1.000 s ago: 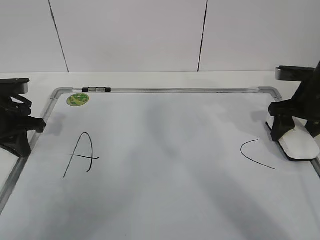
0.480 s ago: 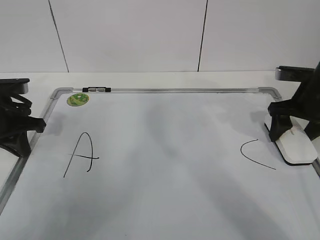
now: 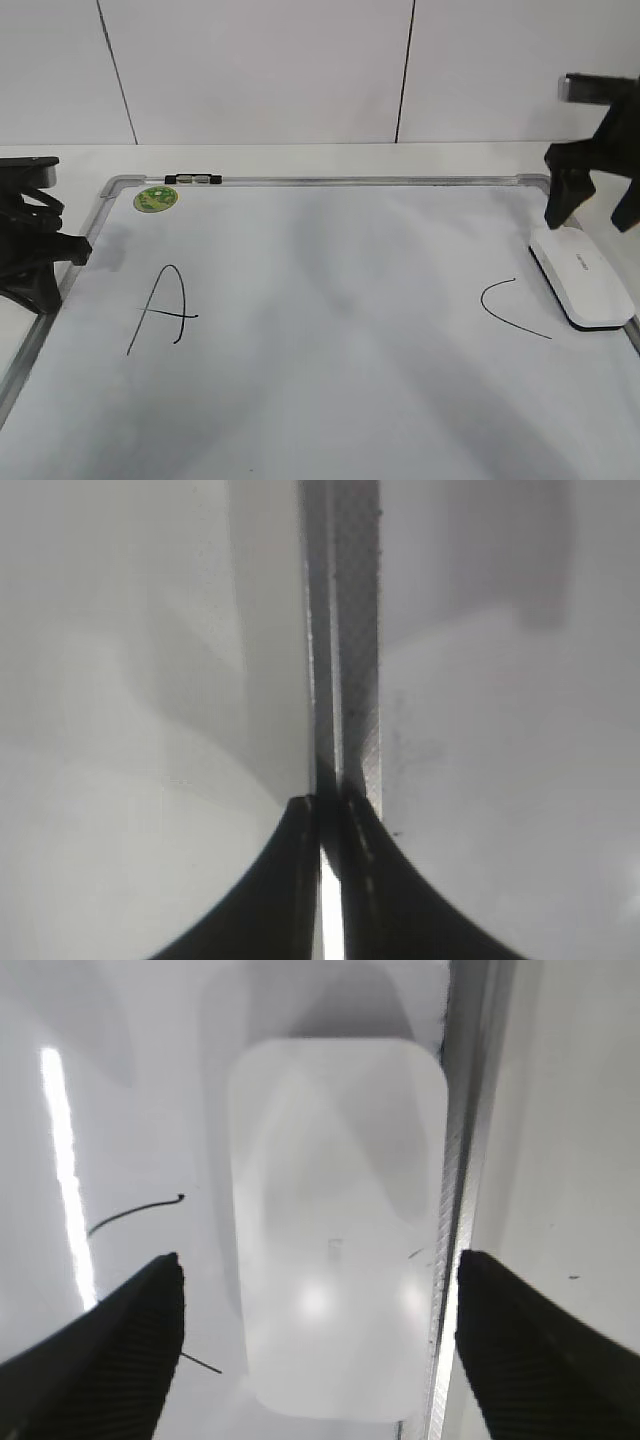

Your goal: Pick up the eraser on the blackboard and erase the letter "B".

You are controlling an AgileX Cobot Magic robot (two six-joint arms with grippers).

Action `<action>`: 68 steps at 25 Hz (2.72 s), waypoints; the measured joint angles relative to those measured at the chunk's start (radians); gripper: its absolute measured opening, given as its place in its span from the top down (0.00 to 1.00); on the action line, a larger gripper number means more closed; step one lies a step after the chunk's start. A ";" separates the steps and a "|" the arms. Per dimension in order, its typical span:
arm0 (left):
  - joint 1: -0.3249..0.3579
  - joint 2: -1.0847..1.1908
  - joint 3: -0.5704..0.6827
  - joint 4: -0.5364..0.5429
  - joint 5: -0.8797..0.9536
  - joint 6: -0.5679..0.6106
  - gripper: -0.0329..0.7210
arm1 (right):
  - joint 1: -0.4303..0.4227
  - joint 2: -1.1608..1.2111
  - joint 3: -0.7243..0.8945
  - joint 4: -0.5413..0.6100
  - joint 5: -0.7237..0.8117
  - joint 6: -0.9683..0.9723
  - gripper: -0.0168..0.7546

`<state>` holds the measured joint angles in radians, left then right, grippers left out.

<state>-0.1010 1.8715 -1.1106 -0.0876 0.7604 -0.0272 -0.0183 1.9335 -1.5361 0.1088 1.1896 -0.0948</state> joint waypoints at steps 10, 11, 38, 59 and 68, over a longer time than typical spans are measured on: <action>0.000 0.000 0.000 0.003 0.002 0.007 0.87 | 0.000 -0.056 -0.157 0.003 0.034 0.068 0.17; 0.000 0.000 0.000 0.010 0.002 0.011 0.83 | 0.000 -0.077 -0.157 0.003 0.036 0.072 0.18; 0.000 -0.327 -0.130 0.032 0.456 0.018 0.58 | 0.000 -0.786 0.093 0.055 0.066 0.075 0.21; 0.000 -1.285 0.323 0.036 0.490 0.018 0.59 | 0.000 -1.603 0.770 0.056 0.077 0.077 0.22; 0.000 -1.729 0.461 0.034 0.510 0.019 0.60 | 0.000 -1.839 0.941 -0.031 0.079 0.042 0.22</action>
<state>-0.1010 0.1422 -0.6496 -0.0540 1.2708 -0.0087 -0.0183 0.0944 -0.5952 0.0774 1.2682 -0.0529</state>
